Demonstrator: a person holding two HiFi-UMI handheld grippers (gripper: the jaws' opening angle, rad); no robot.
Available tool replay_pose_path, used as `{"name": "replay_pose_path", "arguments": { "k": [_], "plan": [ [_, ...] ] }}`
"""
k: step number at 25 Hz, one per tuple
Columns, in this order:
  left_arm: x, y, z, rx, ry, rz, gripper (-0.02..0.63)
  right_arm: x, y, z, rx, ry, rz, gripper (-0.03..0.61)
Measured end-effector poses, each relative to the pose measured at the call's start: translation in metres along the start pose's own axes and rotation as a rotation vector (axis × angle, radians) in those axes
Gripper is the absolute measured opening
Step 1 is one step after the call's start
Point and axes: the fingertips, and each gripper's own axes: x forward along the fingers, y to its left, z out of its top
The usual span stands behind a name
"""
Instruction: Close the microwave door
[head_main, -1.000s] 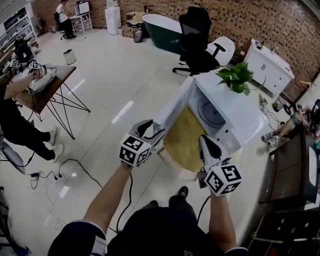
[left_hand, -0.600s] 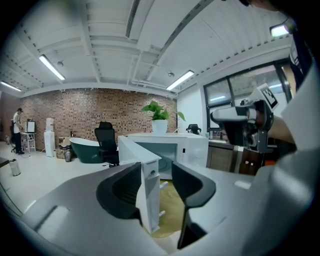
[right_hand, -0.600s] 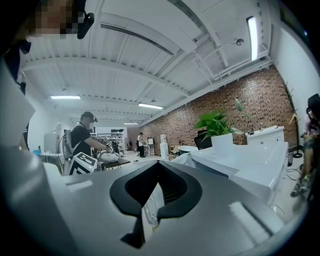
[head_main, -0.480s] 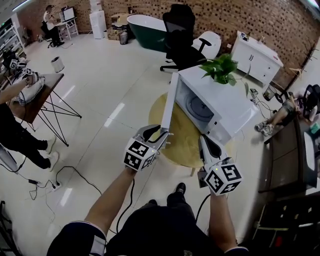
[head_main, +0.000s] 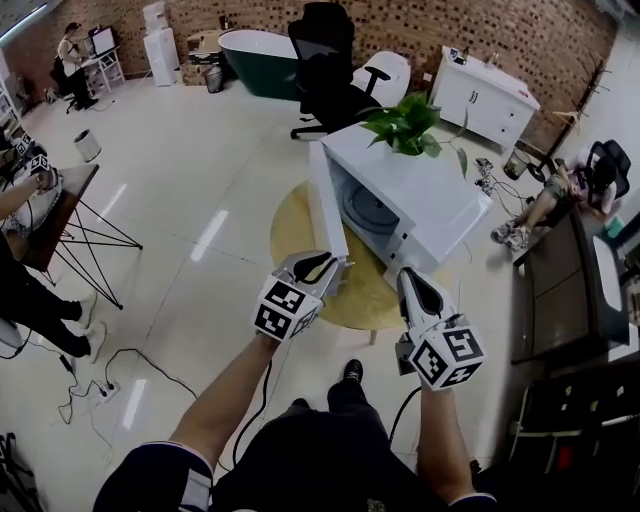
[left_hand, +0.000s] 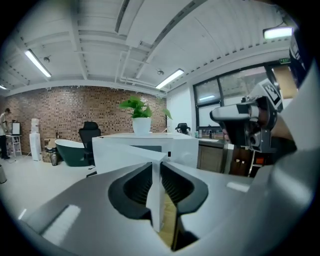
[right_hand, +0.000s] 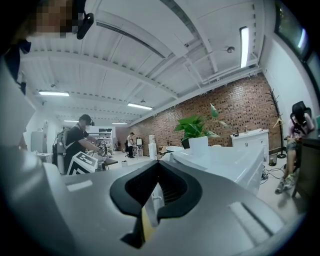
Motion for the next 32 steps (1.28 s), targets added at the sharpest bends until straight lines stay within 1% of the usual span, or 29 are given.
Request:
{"name": "replay_pose_path", "arguments": {
  "k": [4,11,21,27,30,32],
  "plan": [
    [0.020,-0.013,0.005,0.014,0.007,-0.045,0.069,-0.006,-0.015,0.001,0.005,-0.005,-0.031,0.000],
    [0.053,-0.031,0.012,0.030,0.010,-0.097,0.069,-0.019,-0.041,0.002,0.013,-0.007,-0.087,0.000],
    [0.098,-0.048,0.024,0.039,0.006,-0.143,0.067,-0.036,-0.081,0.006,0.020,-0.009,-0.160,0.000],
    [0.120,-0.055,0.031,0.042,0.004,-0.163,0.067,-0.043,-0.099,0.009,0.019,-0.006,-0.187,0.000],
    [0.129,-0.058,0.034,0.044,0.005,-0.172,0.056,-0.045,-0.107,0.011,0.017,-0.005,-0.197,0.000],
    [0.132,-0.058,0.034,0.043,0.007,-0.174,0.029,-0.046,-0.111,0.012,0.017,-0.004,-0.202,0.000]
  ]
}}
